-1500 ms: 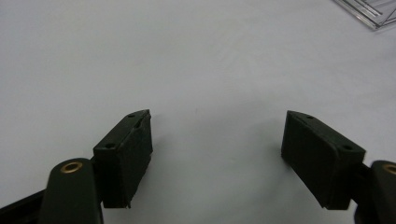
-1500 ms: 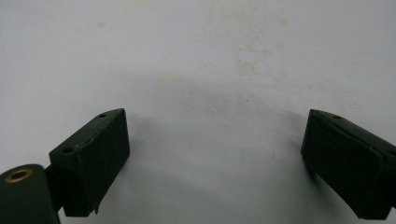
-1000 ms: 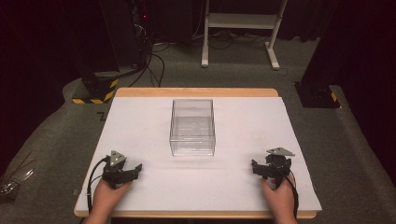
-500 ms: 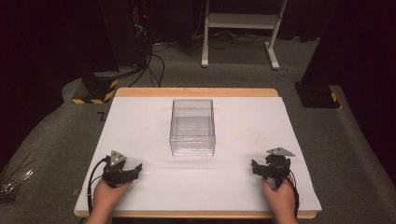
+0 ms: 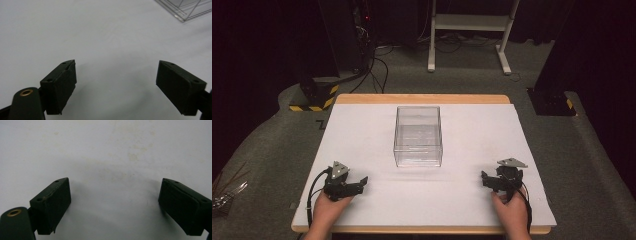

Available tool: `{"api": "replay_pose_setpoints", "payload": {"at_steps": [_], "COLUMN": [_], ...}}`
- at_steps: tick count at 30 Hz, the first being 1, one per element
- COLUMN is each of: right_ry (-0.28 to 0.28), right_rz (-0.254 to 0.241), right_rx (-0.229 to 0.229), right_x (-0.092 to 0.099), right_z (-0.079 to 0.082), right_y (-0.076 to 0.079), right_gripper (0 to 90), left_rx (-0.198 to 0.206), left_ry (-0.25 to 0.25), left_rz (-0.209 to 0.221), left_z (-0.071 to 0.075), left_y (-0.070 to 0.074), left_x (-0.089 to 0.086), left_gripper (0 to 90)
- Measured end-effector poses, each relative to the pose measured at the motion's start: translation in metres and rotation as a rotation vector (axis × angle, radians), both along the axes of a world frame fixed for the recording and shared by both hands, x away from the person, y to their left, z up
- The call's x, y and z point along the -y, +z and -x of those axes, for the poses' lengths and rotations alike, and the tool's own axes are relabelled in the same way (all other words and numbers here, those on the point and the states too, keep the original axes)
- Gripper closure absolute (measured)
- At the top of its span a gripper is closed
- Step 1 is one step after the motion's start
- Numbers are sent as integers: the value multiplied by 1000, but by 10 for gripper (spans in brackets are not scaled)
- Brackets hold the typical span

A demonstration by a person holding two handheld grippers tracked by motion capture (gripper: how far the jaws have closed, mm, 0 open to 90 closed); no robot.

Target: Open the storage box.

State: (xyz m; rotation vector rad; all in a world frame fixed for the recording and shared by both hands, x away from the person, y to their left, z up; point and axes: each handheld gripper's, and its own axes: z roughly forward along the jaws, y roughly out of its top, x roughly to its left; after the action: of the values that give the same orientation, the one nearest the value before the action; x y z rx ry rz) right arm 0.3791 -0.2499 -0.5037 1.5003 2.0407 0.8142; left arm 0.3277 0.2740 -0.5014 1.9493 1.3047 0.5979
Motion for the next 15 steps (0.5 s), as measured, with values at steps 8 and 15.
{"api": "replay_pose_setpoints", "payload": {"at_steps": [8,15], "right_ry": [0,0], "right_rz": [-1,-1], "right_rx": [0,0], "right_x": [0,0], "right_z": [0,0], "right_y": [0,0], "right_gripper": [105,106], "left_rx": [-1,10], "left_ry": [-34,-71], "left_rz": [35,55], "left_z": [0,-1], "left_y": [3,6], "left_x": [9,19], "left_gripper": [155,157]}}
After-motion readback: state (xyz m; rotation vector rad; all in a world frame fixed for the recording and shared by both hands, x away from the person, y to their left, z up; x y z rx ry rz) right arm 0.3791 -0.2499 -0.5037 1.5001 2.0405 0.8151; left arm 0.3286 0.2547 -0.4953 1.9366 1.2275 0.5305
